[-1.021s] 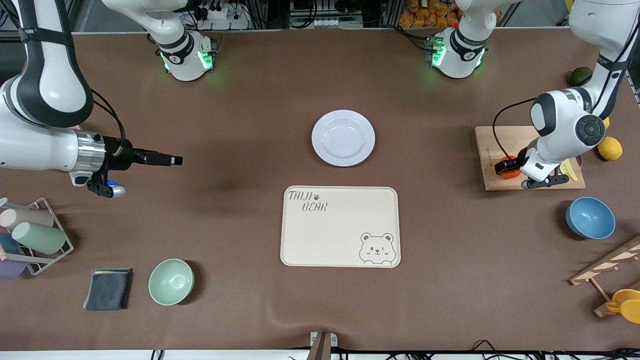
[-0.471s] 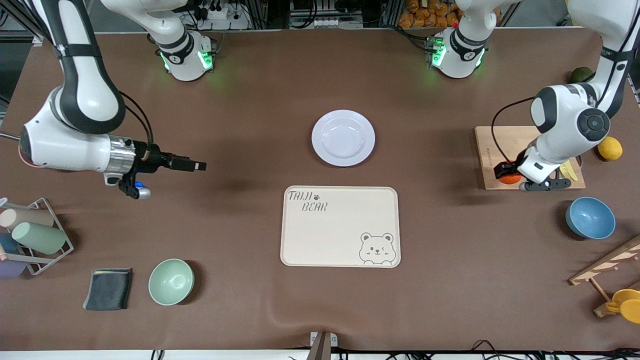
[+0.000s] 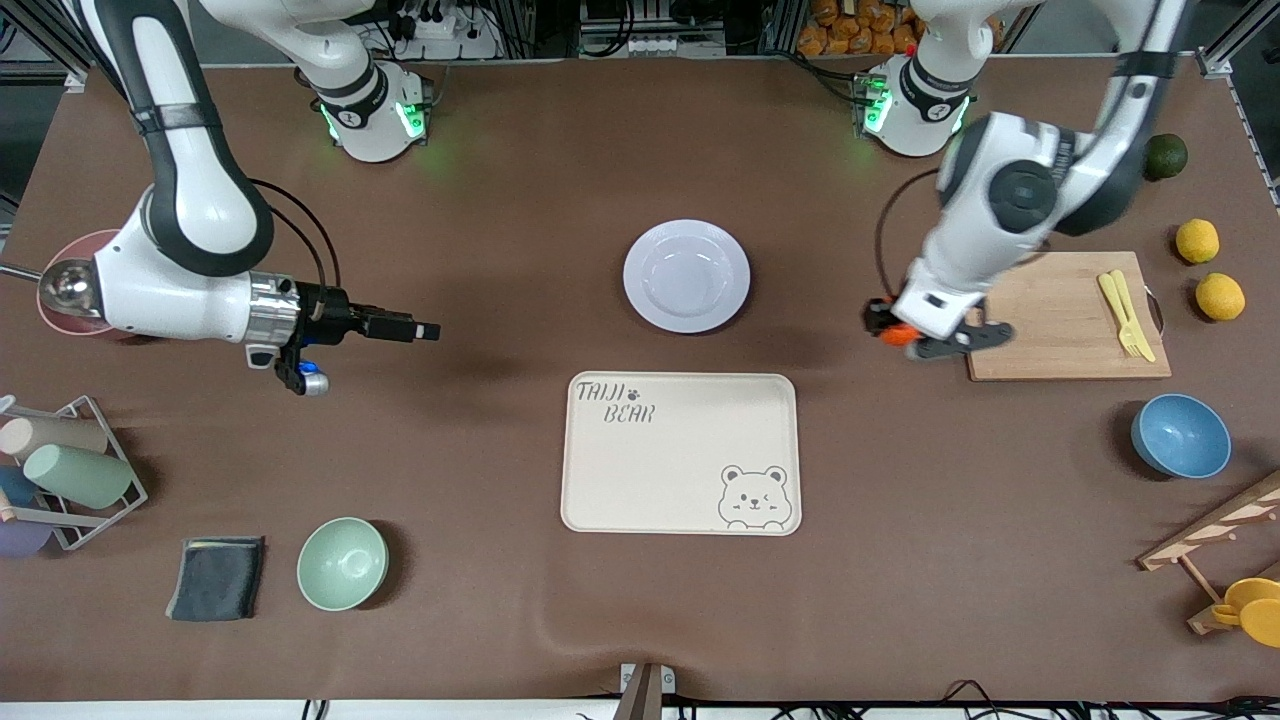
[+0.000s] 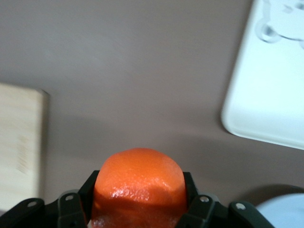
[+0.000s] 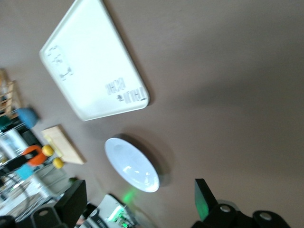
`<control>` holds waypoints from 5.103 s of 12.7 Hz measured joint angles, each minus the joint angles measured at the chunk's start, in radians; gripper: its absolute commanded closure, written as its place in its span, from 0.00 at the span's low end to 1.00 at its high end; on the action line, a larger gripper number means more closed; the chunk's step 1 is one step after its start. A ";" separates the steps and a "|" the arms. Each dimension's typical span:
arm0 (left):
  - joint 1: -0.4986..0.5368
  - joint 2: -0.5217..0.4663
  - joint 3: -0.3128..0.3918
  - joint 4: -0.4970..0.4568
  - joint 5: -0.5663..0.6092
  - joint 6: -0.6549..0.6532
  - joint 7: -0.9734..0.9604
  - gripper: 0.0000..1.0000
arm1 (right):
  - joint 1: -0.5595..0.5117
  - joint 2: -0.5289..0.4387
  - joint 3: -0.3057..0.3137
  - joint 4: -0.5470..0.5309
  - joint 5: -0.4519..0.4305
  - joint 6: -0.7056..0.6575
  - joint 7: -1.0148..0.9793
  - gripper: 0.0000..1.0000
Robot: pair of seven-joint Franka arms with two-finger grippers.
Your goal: Place orange and plate with both arms
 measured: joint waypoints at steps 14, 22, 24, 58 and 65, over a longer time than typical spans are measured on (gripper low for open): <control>-0.332 0.550 -0.143 0.114 0.513 0.227 -1.133 0.70 | 0.169 0.095 0.005 -0.138 0.404 0.147 -0.481 0.00; -0.444 0.565 -0.055 0.214 0.548 0.161 -1.196 0.00 | 0.249 0.118 0.007 -0.185 0.564 0.153 -0.623 0.00; -0.432 0.497 -0.061 0.230 0.543 0.088 -1.144 0.00 | 0.274 0.124 0.007 -0.191 0.596 0.158 -0.650 0.00; -0.017 0.214 -0.014 0.766 0.197 -0.421 -0.053 0.00 | 0.659 0.324 0.008 -0.171 1.208 0.278 -0.974 0.49; -0.278 0.015 0.480 0.766 -0.019 -0.590 0.271 0.00 | 0.676 0.333 0.008 -0.162 1.220 0.282 -0.978 1.00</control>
